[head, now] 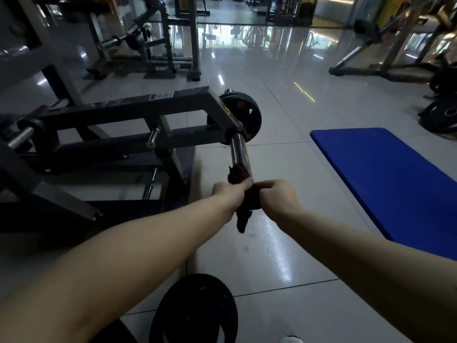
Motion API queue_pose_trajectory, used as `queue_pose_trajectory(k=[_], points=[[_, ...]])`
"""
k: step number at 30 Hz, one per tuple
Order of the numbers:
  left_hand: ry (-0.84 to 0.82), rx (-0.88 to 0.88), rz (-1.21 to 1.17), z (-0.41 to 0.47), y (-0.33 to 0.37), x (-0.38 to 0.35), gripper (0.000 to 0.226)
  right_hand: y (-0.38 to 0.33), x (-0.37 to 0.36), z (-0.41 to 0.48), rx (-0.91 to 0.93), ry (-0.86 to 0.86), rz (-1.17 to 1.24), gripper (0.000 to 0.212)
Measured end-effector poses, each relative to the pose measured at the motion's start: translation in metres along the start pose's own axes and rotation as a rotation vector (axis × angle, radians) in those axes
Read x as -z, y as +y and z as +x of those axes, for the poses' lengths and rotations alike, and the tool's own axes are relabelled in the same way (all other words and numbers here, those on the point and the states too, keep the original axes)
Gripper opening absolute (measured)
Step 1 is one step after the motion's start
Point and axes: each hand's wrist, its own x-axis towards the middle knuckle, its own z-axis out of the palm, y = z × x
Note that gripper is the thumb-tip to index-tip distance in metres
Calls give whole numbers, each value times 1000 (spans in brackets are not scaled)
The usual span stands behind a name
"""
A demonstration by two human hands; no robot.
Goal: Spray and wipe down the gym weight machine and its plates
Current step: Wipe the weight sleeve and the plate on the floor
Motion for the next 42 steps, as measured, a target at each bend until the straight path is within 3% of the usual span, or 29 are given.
queue_pose_trajectory(k=[3, 7, 11, 16, 24, 29, 36, 39, 42], points=[[35, -41, -9, 31, 19, -3, 94, -1, -3, 0, 28, -9, -72, 40], [52, -111, 11, 16, 37, -7, 56, -1, -4, 0, 108, -10, -176, 30], [1, -254, 142, -7, 29, 0, 71, -1, -1, -3, 145, -14, -246, 27], [-46, -312, 231, -2, 41, 8, 60, 3, -1, -5, 154, -27, -198, 32], [124, -330, 137, 69, 104, -24, 35, 1, -4, 9, 162, -61, -251, 40], [92, -303, 138, 69, 101, -22, 39, -1, -2, 16, 123, -116, -291, 48], [-95, -288, 226, 17, 62, 4, 57, -2, 1, 14, 104, -123, -222, 39], [-133, -280, 271, 2, 47, 13, 58, 1, 2, 10, 132, -105, -212, 30], [-120, -274, 217, 7, 52, 10, 54, 3, 0, 11, 150, -87, -224, 36]])
